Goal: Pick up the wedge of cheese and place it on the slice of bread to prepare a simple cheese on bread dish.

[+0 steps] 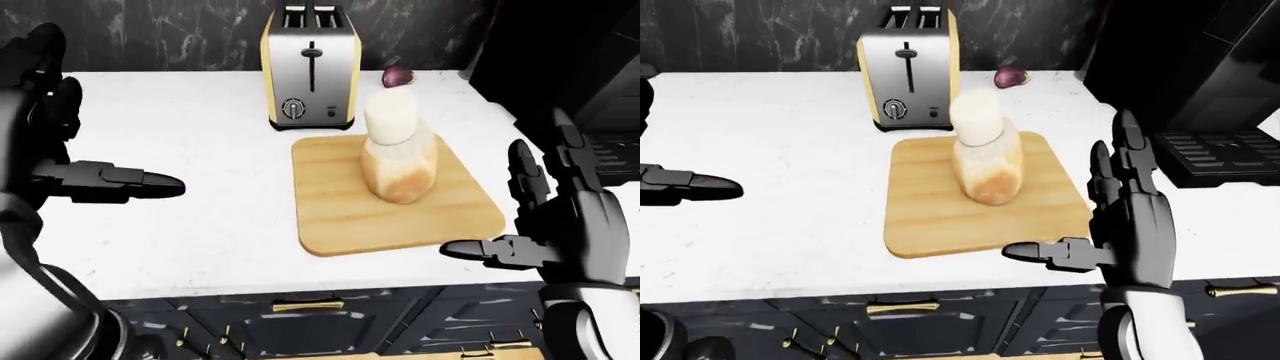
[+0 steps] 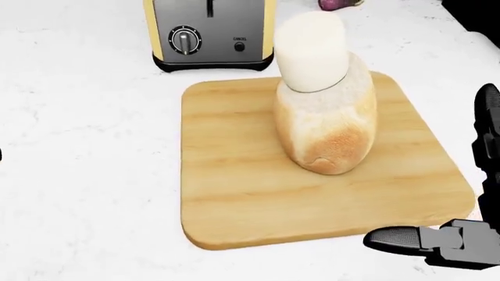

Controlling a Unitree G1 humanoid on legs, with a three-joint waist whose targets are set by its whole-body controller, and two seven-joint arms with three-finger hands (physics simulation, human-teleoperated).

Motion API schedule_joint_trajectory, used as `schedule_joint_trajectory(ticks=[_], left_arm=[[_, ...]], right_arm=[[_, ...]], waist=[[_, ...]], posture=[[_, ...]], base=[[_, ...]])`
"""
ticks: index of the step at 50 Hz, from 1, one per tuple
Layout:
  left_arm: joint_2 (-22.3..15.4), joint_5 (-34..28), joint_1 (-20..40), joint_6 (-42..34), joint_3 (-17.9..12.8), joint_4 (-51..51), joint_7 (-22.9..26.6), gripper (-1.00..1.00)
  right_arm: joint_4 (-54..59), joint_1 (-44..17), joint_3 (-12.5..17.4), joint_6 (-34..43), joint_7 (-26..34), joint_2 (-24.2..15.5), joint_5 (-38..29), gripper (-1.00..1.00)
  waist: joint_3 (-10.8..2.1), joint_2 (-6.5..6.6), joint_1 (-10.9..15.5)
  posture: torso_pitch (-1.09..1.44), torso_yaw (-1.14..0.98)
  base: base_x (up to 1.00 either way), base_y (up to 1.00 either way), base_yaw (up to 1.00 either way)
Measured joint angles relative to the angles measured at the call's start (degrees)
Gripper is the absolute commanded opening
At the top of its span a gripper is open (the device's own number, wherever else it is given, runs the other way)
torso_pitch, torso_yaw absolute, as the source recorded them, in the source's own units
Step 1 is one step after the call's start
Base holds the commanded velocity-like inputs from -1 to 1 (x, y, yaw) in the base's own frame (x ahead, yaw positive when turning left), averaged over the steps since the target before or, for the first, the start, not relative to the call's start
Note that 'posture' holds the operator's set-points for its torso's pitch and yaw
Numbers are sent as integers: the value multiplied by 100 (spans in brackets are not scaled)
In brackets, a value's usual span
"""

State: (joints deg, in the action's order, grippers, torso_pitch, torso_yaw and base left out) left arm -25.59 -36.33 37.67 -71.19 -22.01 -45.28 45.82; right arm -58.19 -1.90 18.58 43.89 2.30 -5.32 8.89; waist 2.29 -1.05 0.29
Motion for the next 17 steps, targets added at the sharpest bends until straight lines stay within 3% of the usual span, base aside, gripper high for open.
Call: schedule_joint_trajectory(ticks=[7,17], left_arm=[[-230,1712,-1079,251,-810,-167,-1036,100],[385,3058,-2770,1800,-1570,412,-1948,100]], right_arm=[[-8,-33,31,55,-20,-41,29,100],[121,-35,226,55,71,-39,63,100]], waist=[[-5,49,-14],[-14,101,4]], posture=[[0,0],[0,0]], base=[[0,0,0],[0,0,0]])
